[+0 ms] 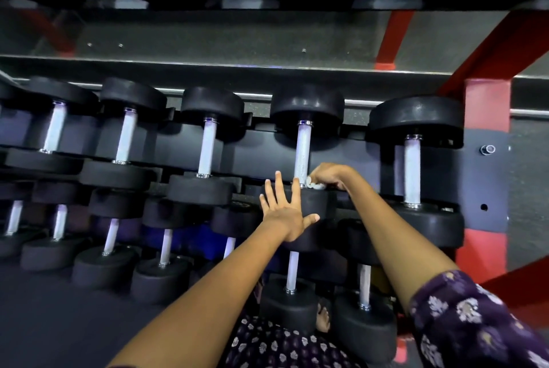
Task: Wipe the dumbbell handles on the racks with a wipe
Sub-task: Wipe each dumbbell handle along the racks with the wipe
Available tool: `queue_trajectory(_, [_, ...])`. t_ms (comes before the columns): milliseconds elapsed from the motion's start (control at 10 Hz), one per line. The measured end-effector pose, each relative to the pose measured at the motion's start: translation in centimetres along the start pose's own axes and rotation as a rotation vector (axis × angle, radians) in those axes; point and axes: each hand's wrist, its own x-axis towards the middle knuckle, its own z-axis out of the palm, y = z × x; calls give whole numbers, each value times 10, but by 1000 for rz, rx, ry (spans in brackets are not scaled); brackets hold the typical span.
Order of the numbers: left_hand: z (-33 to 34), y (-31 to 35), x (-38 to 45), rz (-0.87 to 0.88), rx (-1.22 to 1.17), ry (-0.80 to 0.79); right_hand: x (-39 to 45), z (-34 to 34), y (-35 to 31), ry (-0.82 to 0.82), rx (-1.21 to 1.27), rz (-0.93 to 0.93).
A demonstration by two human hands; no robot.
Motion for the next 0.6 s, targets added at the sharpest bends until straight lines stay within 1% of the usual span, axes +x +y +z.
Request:
queue_trajectory(100, [2,0,0,-3,9,6,-3,7,-5,23,-40,-1])
queue_trajectory(300, [2,-1,0,18,8,32,-1,2,7,86,-30,-24])
queue_trajectory(400, [5,-2,-2,30,6,43,-5,-3,1,191,-10,-10])
queue_trajectory(500, [5,-3,-2,39,3,55,-6,3,-5,620,45,-221])
queue_trajectory(600, [6,-3,-2,43,-10,55,-9,26,-5,662,-98,-494])
